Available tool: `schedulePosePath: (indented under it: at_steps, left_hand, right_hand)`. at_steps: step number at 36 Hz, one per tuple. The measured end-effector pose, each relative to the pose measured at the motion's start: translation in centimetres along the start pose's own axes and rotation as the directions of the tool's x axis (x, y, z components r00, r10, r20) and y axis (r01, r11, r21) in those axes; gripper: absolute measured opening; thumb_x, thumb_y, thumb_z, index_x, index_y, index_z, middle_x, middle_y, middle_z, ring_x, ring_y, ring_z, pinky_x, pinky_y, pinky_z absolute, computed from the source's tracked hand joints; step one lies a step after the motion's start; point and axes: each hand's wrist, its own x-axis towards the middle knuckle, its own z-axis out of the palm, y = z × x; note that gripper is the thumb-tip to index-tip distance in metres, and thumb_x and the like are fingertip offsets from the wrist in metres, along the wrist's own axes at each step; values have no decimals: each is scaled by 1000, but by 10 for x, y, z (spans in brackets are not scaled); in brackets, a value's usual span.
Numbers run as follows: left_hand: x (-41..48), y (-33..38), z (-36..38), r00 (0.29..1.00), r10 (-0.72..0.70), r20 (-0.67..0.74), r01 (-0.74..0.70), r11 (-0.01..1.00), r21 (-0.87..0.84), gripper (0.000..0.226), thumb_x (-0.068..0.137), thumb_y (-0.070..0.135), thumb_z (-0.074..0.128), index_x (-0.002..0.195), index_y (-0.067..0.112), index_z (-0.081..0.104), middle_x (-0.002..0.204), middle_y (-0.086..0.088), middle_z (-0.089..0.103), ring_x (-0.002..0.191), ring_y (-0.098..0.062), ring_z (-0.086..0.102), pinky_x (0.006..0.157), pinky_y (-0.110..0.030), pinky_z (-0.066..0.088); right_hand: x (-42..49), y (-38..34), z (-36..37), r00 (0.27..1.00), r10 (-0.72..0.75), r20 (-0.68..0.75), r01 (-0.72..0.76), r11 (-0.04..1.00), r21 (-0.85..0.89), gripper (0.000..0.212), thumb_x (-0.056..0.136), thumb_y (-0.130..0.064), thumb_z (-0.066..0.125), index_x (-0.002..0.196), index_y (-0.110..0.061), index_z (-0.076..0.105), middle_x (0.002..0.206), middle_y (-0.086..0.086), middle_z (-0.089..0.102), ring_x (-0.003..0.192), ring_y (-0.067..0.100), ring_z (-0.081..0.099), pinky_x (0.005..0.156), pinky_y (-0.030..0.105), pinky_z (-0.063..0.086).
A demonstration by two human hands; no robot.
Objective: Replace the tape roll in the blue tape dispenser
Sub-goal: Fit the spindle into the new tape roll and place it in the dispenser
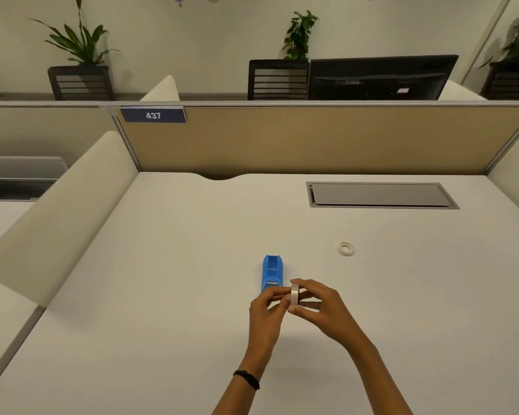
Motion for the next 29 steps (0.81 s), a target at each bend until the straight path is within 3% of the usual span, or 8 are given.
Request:
schedulePosePath:
  at_steps: [10, 18, 22, 26, 29]
  left_hand:
    - [6, -9, -8, 999, -33, -14, 33, 999, 4, 16, 85, 15, 64, 91, 29, 67, 95, 8, 70, 92, -4, 65, 69, -6, 50]
    - [13, -18, -17, 995, -96, -14, 96, 995, -12, 12, 86, 18, 63, 93, 24, 70, 92, 3, 73, 91, -12, 67, 71, -12, 53]
    - [16, -25, -20, 988, -152, -8, 152, 988, -19, 13, 87, 18, 62, 99, 20, 68, 97, -3, 72, 93, -20, 67, 81, -23, 55]
    - [19, -27, -21, 979, -205, 1, 205, 977, -55, 16, 88, 16, 60, 102, 21, 66, 101, -5, 71, 92, -17, 69, 75, -18, 56]
    - [22, -29, -21, 973, -231, -4, 231, 971, -59, 18, 88, 16, 61, 105, 18, 66, 101, -5, 71, 90, -16, 69, 72, -16, 56]
  right_hand:
    - [9, 2, 10, 1000, -15, 7, 15, 1000, 14, 47, 77, -24, 74, 107, -51, 49, 109, -24, 58, 98, -6, 60, 79, 4, 49]
    - [14, 3, 20, 995, -89, 52, 90, 995, -28, 46, 78, -18, 74, 113, -38, 52, 114, -19, 55, 106, -5, 56, 91, 5, 45]
    - [17, 7, 24, 988, -130, 80, 138, 984, -112, 48, 81, -20, 71, 117, -42, 48, 119, -22, 53, 112, -6, 51, 97, 6, 40]
    - [20, 14, 30, 982, -151, 111, 170, 967, -188, 56, 84, -21, 67, 118, -57, 39, 123, -35, 44, 117, -18, 42, 99, -2, 31]
    - [23, 19, 32, 984, -136, 113, 155, 970, -185, 59, 84, -21, 67, 118, -59, 38, 123, -40, 41, 119, -17, 42, 99, -2, 30]
